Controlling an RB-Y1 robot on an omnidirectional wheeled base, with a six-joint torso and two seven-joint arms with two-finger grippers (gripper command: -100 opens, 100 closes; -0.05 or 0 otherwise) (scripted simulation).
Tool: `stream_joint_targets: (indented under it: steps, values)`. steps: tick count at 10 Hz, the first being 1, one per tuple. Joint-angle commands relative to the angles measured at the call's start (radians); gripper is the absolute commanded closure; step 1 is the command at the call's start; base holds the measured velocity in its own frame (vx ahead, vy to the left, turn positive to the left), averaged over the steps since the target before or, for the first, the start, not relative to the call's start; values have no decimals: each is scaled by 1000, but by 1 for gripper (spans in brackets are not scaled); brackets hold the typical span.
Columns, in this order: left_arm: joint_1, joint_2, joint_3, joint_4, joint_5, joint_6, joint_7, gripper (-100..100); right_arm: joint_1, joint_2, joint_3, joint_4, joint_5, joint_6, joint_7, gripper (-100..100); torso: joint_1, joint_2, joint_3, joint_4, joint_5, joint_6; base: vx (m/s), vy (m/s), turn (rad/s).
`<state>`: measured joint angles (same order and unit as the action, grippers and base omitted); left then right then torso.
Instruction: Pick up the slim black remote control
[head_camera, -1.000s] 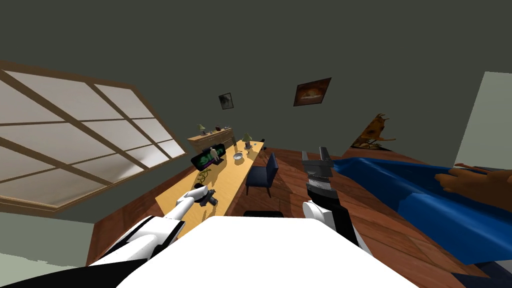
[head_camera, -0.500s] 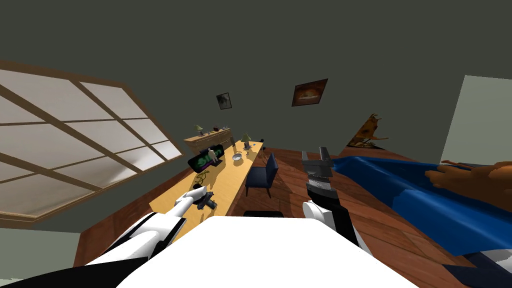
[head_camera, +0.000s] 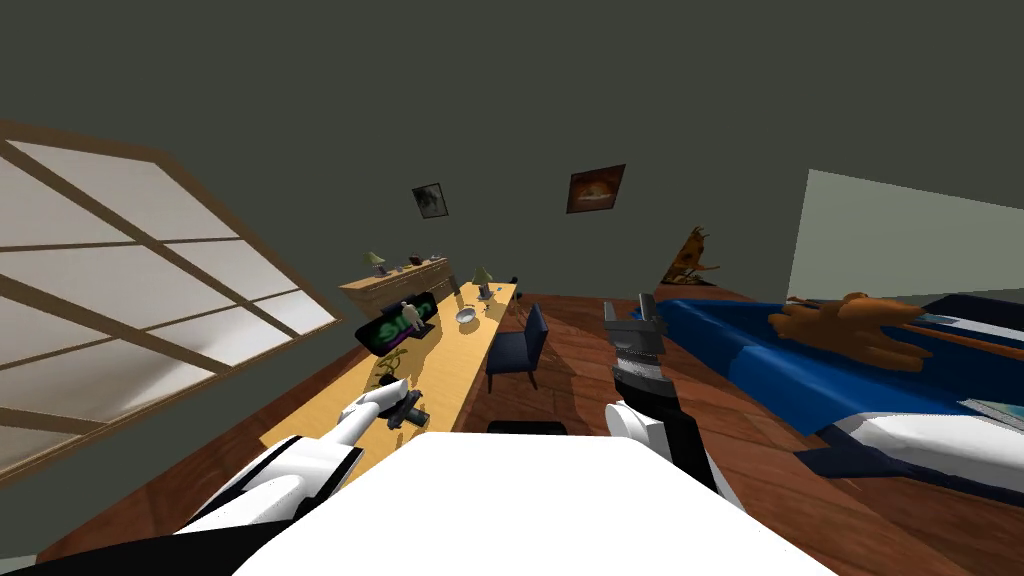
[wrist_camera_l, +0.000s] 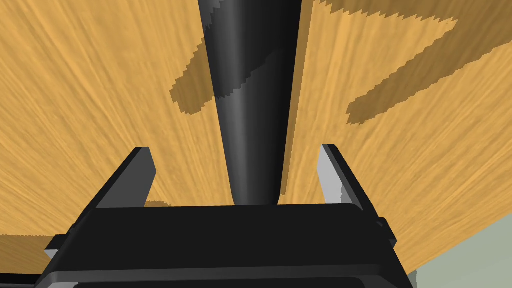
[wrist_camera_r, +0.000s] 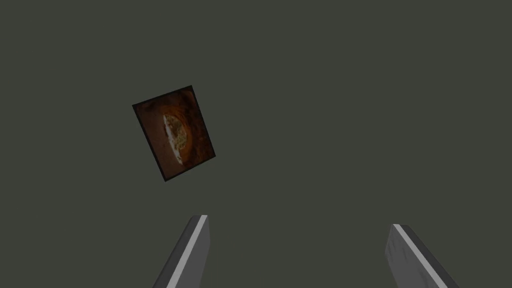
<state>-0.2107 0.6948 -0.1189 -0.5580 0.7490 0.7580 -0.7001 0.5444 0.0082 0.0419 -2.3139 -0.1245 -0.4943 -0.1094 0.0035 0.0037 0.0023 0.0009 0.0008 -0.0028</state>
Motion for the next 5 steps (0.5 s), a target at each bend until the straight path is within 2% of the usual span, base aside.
stream_joint_targets:
  steps: [1, 2, 3, 4, 5]
  values:
    - [45, 9, -2, -34, 5, -1, 50, -100, 0, 0, 0, 0, 0, 0, 0, 0, 0, 0, 0, 0, 0, 0, -49, 27, -308]
    - [77, 17, -3, -49, 14, -8, 91, -100, 0, 0, 0, 0, 0, 0, 0, 0, -1, 0, 0, 0, 0, 1, -82, 70, -440]
    - [77, 17, -3, -49, 14, -8, 108, -100, 0, 0, 0, 0, 0, 0, 0, 0, 1, 1, 0, 0, 0, 1, -77, 59, -241]
    - [110, 25, -4, -64, 23, -14, 137, -100, 0, 0, 0, 0, 0, 0, 0, 0, 1, 1, 0, 0, 0, 0, -99, 32, -309]
    - [110, 25, -4, -64, 23, -14, 153, -100, 0, 0, 0, 0, 0, 0, 0, 0, 0, 2, 1, 0, 0, 1, -67, 22, -184]
